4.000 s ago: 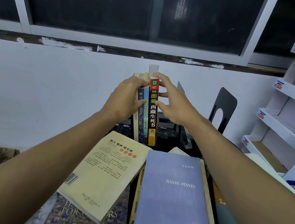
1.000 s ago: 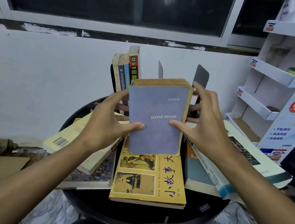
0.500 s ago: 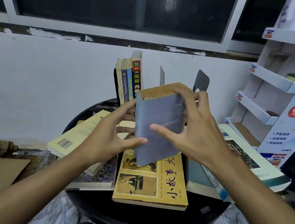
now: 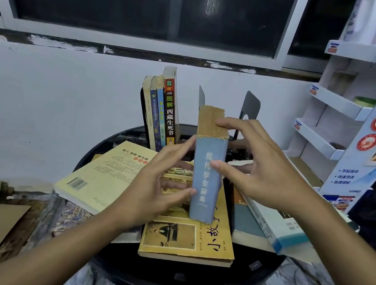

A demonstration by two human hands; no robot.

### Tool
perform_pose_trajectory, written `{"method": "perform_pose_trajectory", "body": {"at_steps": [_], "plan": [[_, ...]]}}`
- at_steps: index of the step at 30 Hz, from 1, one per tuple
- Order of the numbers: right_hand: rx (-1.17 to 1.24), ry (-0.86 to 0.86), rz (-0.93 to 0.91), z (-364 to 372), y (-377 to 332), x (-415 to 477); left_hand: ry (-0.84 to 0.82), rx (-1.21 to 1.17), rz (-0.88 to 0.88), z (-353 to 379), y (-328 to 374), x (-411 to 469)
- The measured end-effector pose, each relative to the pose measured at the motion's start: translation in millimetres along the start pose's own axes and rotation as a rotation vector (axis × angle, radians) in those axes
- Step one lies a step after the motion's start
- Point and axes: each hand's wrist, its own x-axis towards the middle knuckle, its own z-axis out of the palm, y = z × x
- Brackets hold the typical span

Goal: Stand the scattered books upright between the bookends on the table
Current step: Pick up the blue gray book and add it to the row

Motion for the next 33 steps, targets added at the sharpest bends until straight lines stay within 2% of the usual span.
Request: {"method": "perform_pose_trajectory", "body": {"at_steps": [5, 8, 14, 24, 29, 33], "plan": [[-0.011, -0.023, -0.018, -12, 2, -6, 0.026, 0.082, 0.003, 15, 1, 10], [-0.115, 0.003, -0.008, -16, 0, -9, 0.046, 0.109, -0.007, 25, -1, 17], [-0.255, 0.107, 0.034, -9, 0, -13, 0.088, 0.129, -0.009, 46, -1, 22], [-0.306, 0.408, 0.056, 12, 12, -7, 0.087, 0.067, -0.048, 55, -6, 21], [-0.296, 0.454, 0.022, 13, 10, -2, 0.048, 0.106, -0.056, 42, -8, 26], [-0.322, 0.436, 0.0, 14, 8, 4, 0.092, 0.207, -0.036, 17, -3, 38]]}}
